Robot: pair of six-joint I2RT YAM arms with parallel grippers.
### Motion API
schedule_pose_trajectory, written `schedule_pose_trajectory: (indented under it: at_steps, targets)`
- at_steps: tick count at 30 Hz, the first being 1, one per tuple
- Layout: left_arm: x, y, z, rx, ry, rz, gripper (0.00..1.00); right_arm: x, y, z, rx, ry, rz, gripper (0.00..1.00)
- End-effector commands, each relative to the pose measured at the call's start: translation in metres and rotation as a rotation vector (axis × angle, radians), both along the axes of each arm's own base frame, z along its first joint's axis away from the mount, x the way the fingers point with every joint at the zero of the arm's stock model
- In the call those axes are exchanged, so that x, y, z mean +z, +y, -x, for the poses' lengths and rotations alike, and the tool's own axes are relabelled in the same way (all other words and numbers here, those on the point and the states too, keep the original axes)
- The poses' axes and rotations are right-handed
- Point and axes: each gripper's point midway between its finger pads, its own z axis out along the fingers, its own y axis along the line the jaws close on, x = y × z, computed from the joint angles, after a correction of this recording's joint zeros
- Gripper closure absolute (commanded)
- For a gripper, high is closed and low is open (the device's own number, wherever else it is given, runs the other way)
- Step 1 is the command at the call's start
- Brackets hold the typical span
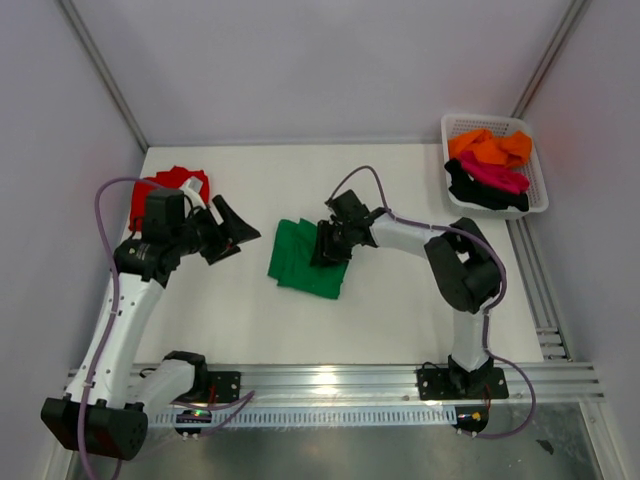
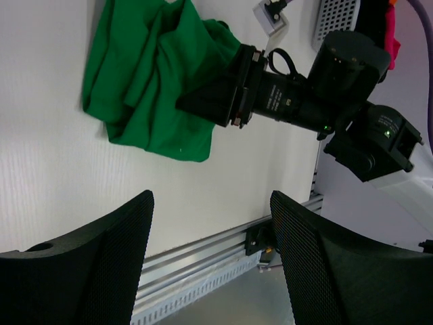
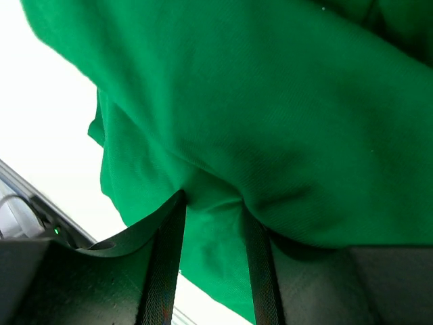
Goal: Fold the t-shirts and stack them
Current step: Fold the long partially folded tshirt into a neat square
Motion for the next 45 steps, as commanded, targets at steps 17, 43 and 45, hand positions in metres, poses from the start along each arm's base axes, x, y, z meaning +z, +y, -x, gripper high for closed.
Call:
schedule_pose_trajectory:
  at_steps: [17, 43, 45]
  targets:
    - [0.001, -0.004, -0.002, -0.02, -0.008, 0.015, 0.27, 0.026, -0.047, 0.007, -0.186, -0.09, 0.189, 0.57]
    - [-0.004, 0.001, 0.014, -0.001, -0.013, 0.014, 0.28, 0.189, 0.005, -0.029, 0.306, -0.824, 0.133, 0.58]
    - [-0.006, 0.0, 0.013, 0.0, -0.006, 0.014, 0.27, 0.185, 0.001, -0.021, 0.374, -0.839, 0.183, 0.58]
